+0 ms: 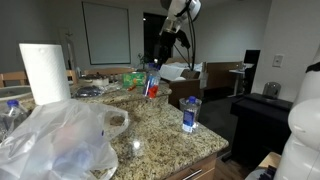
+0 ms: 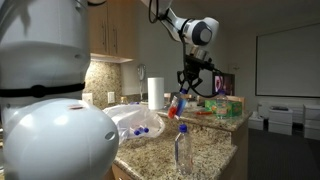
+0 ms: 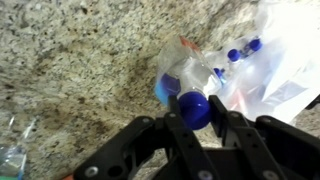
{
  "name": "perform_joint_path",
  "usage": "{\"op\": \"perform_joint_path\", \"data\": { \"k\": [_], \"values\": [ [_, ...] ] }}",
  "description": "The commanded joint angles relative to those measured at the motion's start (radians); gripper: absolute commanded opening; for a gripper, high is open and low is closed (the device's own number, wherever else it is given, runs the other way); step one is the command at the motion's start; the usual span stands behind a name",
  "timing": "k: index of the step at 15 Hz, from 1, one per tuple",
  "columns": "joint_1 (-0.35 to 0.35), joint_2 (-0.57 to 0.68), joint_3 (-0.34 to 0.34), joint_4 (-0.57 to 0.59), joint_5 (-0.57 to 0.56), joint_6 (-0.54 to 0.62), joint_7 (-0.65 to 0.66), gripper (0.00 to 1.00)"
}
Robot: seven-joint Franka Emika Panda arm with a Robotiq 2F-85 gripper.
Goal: Pick up the bottles on the counter and put them in the plastic bag
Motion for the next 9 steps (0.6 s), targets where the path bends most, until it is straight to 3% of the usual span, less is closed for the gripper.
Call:
{"op": "perform_joint_path", "data": {
  "k": [1,4,9],
  "values": [
    [0.005,-0.021,-0.013,-0.034,0.097,-0.167,-0.052,0.09],
    [0.023,-0.012,0.000,-0.106,0.188,-0.205,-0.026,0.09],
    [0.061,0.012,0.040,-0.320,0.275,-0.017,-0.004,0.09]
  ]
}}
